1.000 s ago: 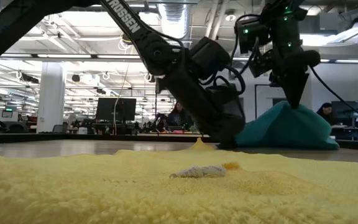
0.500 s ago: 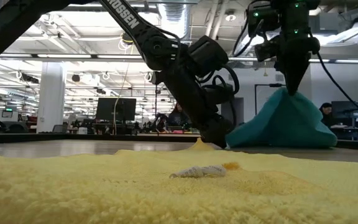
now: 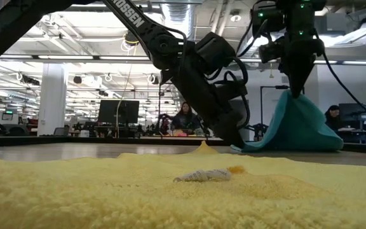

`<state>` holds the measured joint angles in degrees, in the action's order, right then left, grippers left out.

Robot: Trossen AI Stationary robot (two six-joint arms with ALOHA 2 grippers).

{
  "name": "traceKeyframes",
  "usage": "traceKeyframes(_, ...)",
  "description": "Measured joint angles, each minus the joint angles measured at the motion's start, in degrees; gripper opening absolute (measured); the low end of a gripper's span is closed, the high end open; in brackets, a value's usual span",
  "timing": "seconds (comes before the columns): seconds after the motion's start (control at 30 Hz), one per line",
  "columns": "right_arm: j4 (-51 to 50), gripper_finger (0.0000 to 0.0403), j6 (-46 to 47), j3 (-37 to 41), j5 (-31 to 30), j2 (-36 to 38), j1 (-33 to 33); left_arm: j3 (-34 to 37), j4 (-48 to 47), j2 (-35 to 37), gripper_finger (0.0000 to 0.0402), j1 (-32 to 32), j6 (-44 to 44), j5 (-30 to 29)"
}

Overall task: Fold microfiber towels
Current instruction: Fold the blue microfiber towel

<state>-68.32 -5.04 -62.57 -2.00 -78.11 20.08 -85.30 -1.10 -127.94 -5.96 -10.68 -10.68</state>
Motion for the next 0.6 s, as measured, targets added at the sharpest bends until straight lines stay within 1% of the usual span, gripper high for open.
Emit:
traceKeyframes(0.17,0.2,0.0014,0.0,0.0,0.0,0.0,0.0,0.0,0.0,0.0,0.0141,0.4,-2.6,2.8)
traceKeyframes(0.4,0.3,0.0015,0.0,0.0,0.0,0.0,0.0,-0.1,1.2,-0.6,0.0141,2.3,-10.9,2.5)
traceKeyframes(0.47,0.3,0.0015,0.0,0.0,0.0,0.0,0.0,-0.1,0.9,-0.7,0.0141,2.9,-11.1,2.5)
traceKeyframes(0.6,0.5,0.0014,0.0,0.0,0.0,0.0,0.0,-0.1,3.1,-0.7,0.0141,3.7,-8.8,1.6)
